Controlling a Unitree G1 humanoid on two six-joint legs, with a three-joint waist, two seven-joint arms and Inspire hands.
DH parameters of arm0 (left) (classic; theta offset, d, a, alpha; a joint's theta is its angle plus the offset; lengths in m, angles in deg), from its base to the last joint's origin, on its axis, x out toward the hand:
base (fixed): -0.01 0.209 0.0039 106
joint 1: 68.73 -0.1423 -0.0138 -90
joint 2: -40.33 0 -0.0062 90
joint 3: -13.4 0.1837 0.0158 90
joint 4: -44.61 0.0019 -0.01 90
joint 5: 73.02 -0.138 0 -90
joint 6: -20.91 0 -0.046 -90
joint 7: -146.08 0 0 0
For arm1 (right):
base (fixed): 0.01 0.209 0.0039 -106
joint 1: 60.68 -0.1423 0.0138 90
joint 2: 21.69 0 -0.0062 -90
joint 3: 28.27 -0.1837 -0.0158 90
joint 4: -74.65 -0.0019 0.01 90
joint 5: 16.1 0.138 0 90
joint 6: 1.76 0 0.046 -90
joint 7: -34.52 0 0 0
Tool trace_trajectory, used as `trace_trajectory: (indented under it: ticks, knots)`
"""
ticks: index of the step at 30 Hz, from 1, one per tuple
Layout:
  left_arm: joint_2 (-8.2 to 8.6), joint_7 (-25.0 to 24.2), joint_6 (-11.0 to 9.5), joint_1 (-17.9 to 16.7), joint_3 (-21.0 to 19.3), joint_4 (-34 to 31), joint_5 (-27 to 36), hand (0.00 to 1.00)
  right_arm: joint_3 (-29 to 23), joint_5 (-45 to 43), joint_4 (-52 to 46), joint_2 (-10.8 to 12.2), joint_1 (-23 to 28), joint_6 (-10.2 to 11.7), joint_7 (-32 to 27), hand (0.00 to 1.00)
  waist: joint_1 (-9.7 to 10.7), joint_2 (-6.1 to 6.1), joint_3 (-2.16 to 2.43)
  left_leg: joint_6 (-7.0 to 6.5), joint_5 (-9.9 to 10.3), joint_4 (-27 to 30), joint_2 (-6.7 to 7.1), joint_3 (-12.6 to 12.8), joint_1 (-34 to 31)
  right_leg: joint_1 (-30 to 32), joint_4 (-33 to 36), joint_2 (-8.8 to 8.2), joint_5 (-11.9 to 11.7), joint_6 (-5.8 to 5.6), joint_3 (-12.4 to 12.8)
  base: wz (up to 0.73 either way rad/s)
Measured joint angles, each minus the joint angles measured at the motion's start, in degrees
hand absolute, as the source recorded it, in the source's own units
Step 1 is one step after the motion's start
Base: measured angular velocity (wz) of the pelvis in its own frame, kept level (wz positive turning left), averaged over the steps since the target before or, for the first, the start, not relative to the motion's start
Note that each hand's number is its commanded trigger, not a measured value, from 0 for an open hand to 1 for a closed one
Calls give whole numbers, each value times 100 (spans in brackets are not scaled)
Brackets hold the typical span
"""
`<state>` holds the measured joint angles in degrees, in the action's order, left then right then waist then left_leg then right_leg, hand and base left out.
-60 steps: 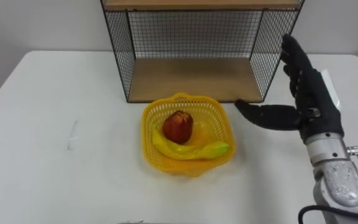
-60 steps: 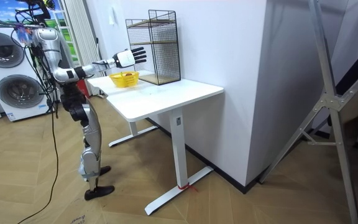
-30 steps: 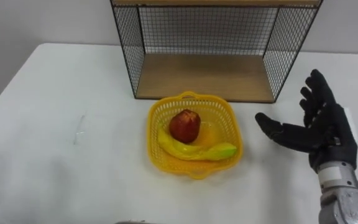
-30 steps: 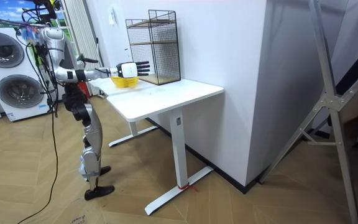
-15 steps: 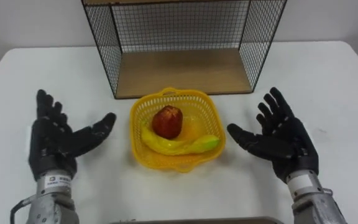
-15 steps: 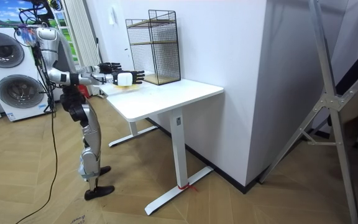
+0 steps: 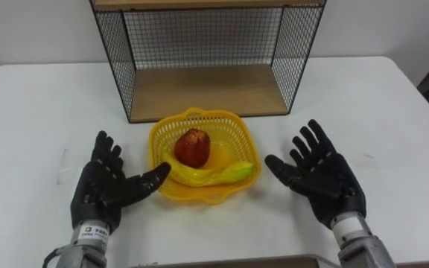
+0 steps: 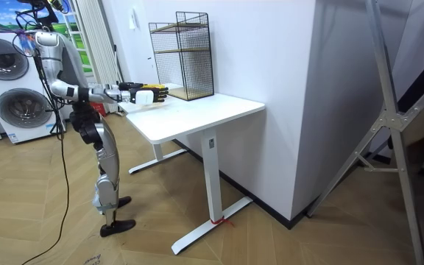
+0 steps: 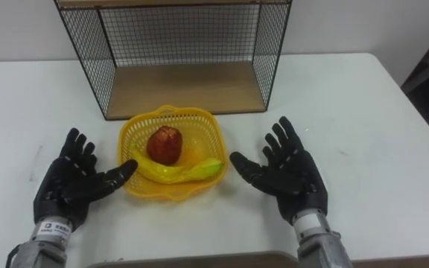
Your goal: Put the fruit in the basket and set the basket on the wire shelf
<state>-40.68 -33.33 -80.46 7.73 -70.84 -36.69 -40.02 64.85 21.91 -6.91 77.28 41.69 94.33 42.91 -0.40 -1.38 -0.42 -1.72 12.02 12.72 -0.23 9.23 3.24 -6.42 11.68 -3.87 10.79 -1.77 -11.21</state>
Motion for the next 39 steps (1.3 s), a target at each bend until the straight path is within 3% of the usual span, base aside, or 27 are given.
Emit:
trace_trajectory:
  ticks: [16, 21, 29, 39]
  knots:
    - [47, -138, 25, -10, 14, 24, 117, 0, 256, 180, -2, 30, -9, -10, 89, 0, -15, -3, -5, 0, -1, -3, -1, -11, 43, -39, 2, 3, 0, -1, 10, 0]
    - [86, -139, 19, 7, 29, 19, 106, 0, 409, -27, 235, 91, -242, -43, 98, 0, -2, -21, -17, -1, 2, 74, -3, -41, 29, 18, 6, 5, 0, 0, 17, 0]
    - [157, -206, -22, 61, 198, -4, 101, 0, 907, -128, 452, 140, -539, -68, 173, 0, -16, -7, -46, -5, 3, 91, 5, -74, -71, 31, -1, 2, -4, 6, -19, 2]
    - [171, -248, -79, 113, 481, -11, 109, 0, 943, -136, 512, 166, -689, -65, 171, 0, 4, 9, -53, -5, 2, 93, 9, -166, -168, 68, -1, 2, -3, 6, -110, 5]
